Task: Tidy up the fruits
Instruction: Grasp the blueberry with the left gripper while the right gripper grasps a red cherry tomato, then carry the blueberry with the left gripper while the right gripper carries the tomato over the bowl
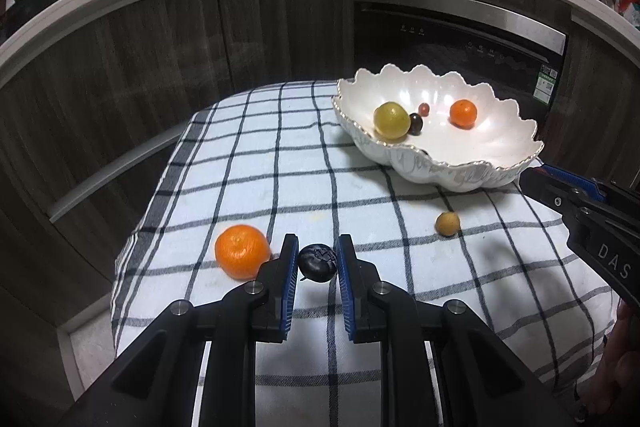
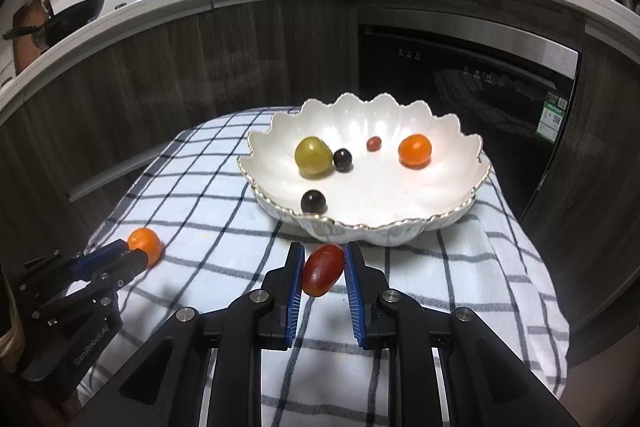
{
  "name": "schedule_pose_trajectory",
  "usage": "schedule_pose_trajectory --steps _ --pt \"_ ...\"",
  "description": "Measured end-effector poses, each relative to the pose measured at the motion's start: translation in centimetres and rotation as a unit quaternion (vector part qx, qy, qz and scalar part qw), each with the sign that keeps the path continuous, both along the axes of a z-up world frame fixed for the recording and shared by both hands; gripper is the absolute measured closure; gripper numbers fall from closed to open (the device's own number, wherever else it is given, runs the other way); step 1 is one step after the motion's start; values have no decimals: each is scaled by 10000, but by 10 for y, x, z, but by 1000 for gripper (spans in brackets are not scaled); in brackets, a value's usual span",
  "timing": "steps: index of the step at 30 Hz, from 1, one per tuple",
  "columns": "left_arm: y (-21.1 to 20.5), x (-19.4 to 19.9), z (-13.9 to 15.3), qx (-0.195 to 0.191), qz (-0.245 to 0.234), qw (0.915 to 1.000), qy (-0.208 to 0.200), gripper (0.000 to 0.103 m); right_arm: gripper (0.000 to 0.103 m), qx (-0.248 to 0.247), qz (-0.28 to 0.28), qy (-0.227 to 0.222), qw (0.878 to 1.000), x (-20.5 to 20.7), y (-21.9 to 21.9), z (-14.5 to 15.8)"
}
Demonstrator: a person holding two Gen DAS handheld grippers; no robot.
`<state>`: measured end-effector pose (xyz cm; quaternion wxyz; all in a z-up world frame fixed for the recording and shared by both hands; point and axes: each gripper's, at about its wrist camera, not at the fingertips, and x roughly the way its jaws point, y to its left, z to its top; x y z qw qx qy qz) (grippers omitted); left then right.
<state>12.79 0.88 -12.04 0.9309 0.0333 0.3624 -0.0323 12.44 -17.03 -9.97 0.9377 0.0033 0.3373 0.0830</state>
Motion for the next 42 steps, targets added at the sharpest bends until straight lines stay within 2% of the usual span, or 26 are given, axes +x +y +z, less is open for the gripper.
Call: schedule_pose_trajectory --steps 25,42 --pt "-54 60 32 -149 -446 9988 -160 83 81 141 -486 -210 9985 32 -43 21" --pt "-79 105 28 -193 -636 9978 -71 83 81 96 -639 -186 9977 62 -62 21"
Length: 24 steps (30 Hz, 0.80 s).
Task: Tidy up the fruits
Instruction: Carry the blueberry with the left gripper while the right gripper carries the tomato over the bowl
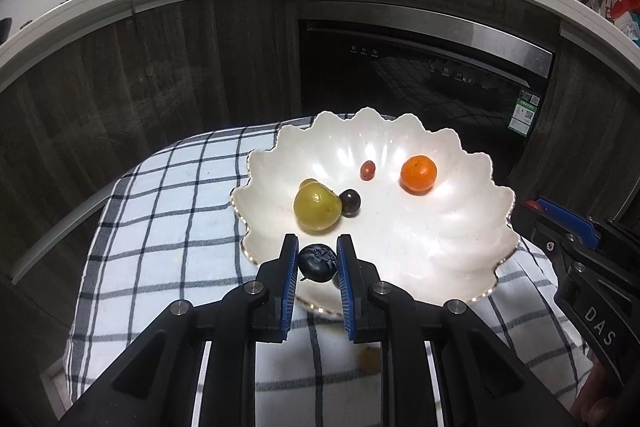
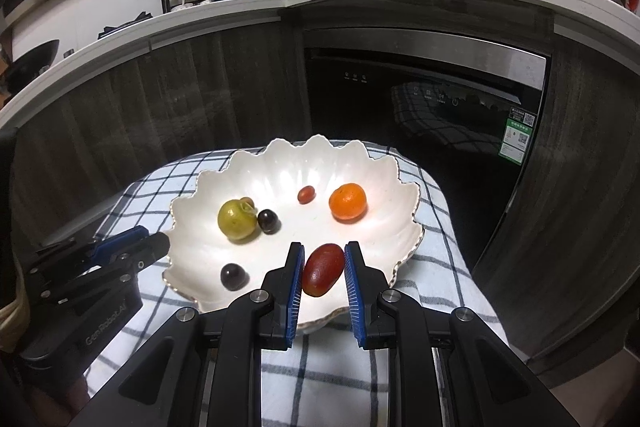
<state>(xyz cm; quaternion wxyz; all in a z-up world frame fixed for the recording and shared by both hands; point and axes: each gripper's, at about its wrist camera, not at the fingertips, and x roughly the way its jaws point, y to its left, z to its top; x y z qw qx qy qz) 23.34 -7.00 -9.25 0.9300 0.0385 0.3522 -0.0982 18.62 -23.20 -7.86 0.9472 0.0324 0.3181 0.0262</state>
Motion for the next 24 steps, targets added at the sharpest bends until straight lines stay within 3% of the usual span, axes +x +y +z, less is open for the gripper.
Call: schedule_pose_trajectory --steps 24 --pt "-11 44 -30 113 -23 9994 313 82 80 70 -149 392 9991 44 -12 -26"
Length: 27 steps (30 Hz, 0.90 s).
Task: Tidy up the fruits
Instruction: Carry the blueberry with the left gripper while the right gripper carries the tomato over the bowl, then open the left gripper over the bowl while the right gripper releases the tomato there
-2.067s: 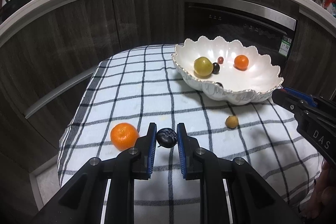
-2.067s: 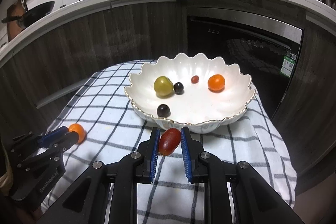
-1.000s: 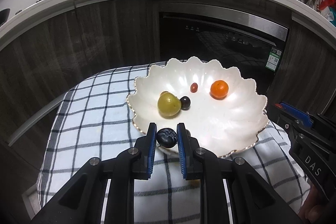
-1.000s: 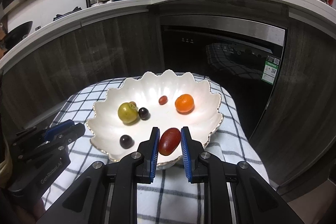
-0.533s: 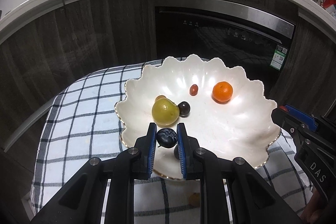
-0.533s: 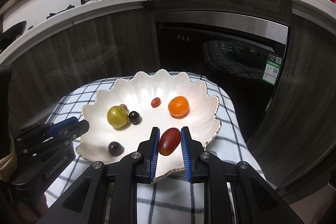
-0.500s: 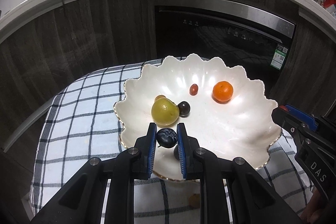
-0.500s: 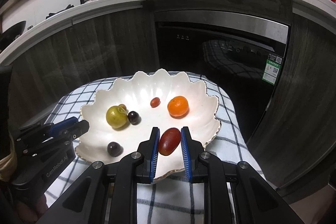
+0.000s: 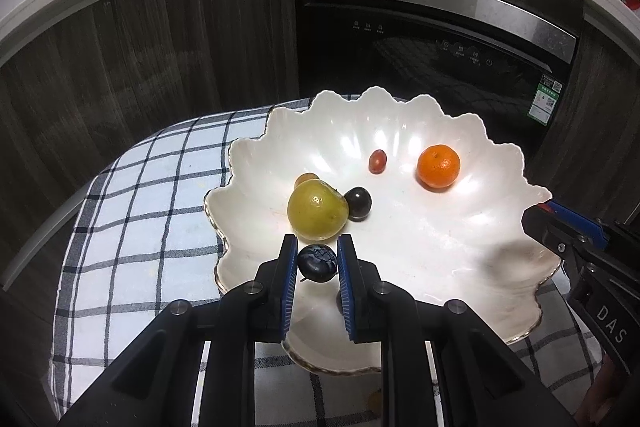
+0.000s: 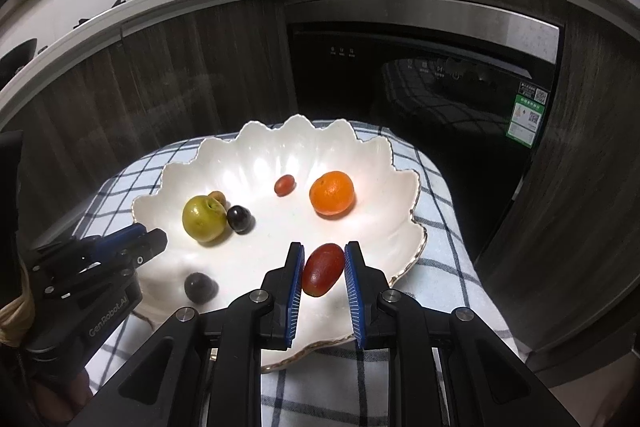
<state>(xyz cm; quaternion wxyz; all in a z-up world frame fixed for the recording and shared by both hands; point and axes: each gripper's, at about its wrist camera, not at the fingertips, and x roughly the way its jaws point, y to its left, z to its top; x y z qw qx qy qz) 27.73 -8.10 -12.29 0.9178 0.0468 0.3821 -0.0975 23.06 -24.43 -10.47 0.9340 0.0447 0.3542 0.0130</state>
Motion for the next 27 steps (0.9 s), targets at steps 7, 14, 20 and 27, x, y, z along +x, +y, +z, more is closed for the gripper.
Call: schedule_pose_trajectory --steps 7,14,20,27 --pt "2 -3 2 78 109 9998 -119 46 71 74 -19 62 10000 3 -2 -2" --pt "8 -8 9 113 211 9993 -299 28 37 21 -143 -42 9999 -2 -2 1" --pt "12 -11 13 83 288 9990 -319 18 32 9 -173 -110 9998 -6 -3 6" --pt "18 -18 22 114 330 9987 -364 15 32 -38 -158 -191 9997 -11 1 15"
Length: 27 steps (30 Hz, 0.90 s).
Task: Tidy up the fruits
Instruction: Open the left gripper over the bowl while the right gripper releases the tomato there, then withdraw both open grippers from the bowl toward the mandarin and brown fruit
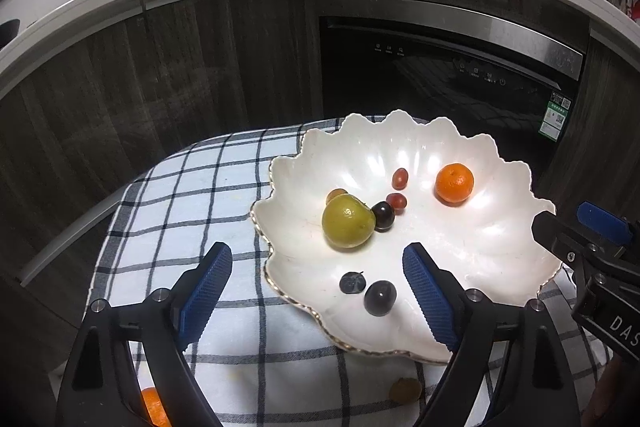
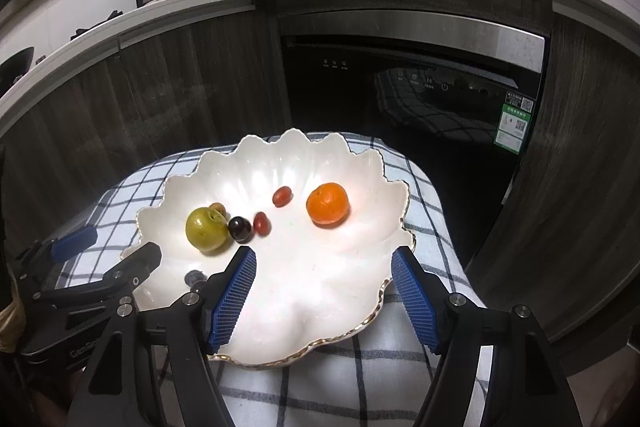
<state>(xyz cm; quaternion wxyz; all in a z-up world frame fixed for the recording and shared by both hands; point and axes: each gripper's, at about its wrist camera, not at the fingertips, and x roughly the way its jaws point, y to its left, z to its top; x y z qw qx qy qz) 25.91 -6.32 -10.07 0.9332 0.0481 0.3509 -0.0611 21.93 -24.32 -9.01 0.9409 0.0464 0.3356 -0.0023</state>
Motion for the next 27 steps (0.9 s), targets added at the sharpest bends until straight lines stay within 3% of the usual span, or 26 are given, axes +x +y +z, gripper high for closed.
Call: schedule_pose_trajectory --steps 17,21,27 --pt "25 -30 27 -37 126 9997 -204 10 32 0 -14 -144 9999 -21 13 22" --pt "34 -40 32 -42 163 9996 -243 8 22 -14 -65 -211 9998 -29 17 27" --pt "47 -53 38 -46 219 9994 -277 8 22 -38 -25 -284 9996 -41 26 36"
